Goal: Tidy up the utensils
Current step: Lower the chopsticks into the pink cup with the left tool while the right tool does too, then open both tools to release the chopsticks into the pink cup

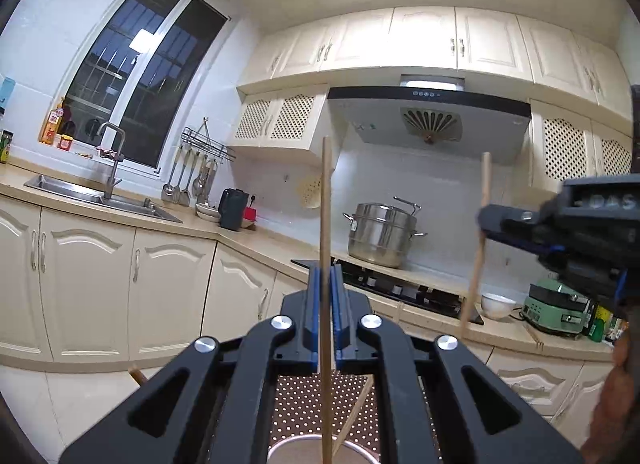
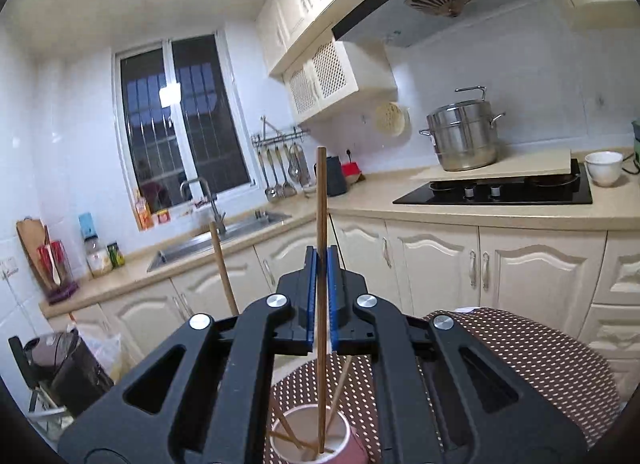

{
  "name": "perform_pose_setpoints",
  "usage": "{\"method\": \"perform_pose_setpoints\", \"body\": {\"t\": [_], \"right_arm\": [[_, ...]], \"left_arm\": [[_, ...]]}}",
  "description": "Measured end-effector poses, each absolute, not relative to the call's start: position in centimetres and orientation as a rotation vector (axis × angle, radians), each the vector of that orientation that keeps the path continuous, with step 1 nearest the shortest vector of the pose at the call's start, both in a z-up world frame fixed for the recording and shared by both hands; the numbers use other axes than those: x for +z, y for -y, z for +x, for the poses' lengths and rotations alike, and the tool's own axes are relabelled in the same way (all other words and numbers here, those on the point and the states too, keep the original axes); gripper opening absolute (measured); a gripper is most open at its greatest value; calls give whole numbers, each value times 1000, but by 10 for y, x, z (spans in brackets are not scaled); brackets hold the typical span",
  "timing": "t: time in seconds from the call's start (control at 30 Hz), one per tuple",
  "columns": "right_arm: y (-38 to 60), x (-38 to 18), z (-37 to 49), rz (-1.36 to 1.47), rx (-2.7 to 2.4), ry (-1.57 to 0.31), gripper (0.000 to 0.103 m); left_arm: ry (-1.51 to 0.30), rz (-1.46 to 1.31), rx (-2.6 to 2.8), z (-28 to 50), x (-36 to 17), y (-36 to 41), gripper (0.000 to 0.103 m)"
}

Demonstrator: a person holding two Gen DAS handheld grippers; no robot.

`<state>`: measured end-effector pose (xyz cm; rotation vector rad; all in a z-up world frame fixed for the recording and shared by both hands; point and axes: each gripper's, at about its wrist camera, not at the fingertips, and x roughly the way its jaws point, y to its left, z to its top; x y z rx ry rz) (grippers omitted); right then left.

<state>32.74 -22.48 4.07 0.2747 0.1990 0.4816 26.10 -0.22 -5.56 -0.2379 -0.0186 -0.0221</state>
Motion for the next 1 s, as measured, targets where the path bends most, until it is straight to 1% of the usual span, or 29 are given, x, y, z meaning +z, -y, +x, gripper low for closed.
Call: {"method": "perform_pose_setpoints", "body": {"t": [0.23, 0.53, 0.63, 0.73, 0.8, 0.87, 0.93, 1.0], "right_arm": [[219, 6, 338, 271, 480, -266, 5], [223, -9, 322, 255, 479, -290, 6], [226, -14, 320, 260, 474, -301, 6], [228, -17, 316, 261, 476, -310, 6], [227, -19, 313, 258, 480, -314, 6], [226, -21, 310, 260, 484, -317, 6], [224, -24, 308, 265, 493, -328, 6], [222, -25, 305, 262, 497, -332, 6]], "left_arm": [[-38, -205, -56, 259, -69, 2, 5], [-125, -208, -90, 256, -74, 4, 7], [-140, -224, -105, 250, -72, 2, 26], [-170, -234, -112, 244, -70, 0, 29], [-201, -231, -108, 241, -68, -1, 35], [-235, -238, -111, 237, -65, -4, 43], [-262, -232, -100, 233, -61, -7, 45], [-281, -212, -81, 228, -58, -8, 49]]}}
